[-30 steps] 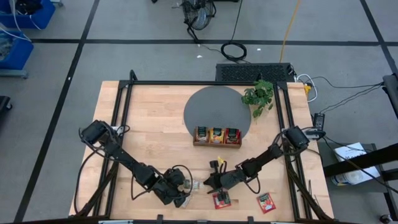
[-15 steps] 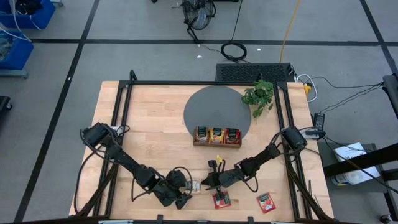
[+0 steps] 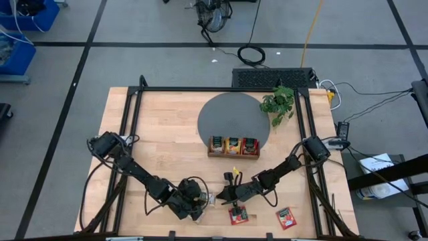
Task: Pick & Place Tea
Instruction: Put the top brown tea bag into the left wooden organizer
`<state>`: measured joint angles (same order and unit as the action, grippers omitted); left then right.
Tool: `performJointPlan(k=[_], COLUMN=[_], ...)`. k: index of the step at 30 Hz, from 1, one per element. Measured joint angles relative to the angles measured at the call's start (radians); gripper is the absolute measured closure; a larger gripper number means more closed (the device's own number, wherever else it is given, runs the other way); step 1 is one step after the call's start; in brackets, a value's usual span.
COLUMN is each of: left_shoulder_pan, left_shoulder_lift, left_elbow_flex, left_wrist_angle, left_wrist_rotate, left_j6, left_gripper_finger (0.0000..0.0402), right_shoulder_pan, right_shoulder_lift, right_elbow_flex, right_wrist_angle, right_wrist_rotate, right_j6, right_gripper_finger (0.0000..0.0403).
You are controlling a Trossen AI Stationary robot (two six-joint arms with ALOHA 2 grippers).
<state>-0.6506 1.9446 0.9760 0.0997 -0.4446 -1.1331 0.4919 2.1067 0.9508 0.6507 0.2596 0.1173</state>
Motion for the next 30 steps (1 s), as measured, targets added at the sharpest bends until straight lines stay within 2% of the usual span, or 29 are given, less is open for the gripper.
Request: performJointPlan(k=[6, 8, 13, 16, 18, 21, 24, 27, 30], left_shoulder_pan=[0.005, 0.013, 0.04, 0.058, 0.061, 0.062, 0.056, 0.053, 0.053], left_shoulder_lift=[0.002, 0.002, -0.009, -0.017, -0.027, -0.029, -0.031, -0.031, -0.031], left_elbow_flex=[0.0, 0.0, 0.044, 0.127, 0.208, 0.357, 0.477, 0.548, 0.565], left_wrist_angle=[0.005, 0.006, -0.073, -0.236, -0.42, -0.65, -0.814, -0.867, -0.874], left_wrist_rotate=[0.004, 0.015, 0.115, 0.166, 0.179, 0.17, 0.138, 0.124, 0.109], left_j6=[0.149, 0.196, 0.315, 0.362, 0.395, 0.439, 0.479, 0.53, 0.56], left_gripper_finger=[0.0357, 0.0389, 0.0389, 0.0396, 0.0396, 0.0396, 0.0398, 0.0398, 0.0399], right_shoulder_pan=[0.0, 0.0, 0.013, 0.028, 0.038, 0.062, 0.084, 0.096, 0.095], right_shoulder_lift=[-0.002, -0.007, -0.041, -0.075, -0.102, -0.163, -0.226, -0.293, -0.367], right_elbow_flex=[0.0, 0.0, 0.0, -0.002, -0.004, -0.004, -0.002, -0.002, -0.002], right_wrist_angle=[0.003, -0.001, -0.054, -0.121, -0.161, -0.204, -0.197, -0.18, -0.184], right_wrist_rotate=[0.0, -0.001, 0.025, 0.084, 0.126, 0.19, 0.185, 0.186, 0.211], right_j6=[-0.028, -0.032, -0.052, -0.058, -0.06, -0.07, -0.094, -0.111, -0.086], right_gripper_finger=[0.0403, 0.0403, 0.0403, 0.0403, 0.0403, 0.0403, 0.0396, 0.0371, 0.0332])
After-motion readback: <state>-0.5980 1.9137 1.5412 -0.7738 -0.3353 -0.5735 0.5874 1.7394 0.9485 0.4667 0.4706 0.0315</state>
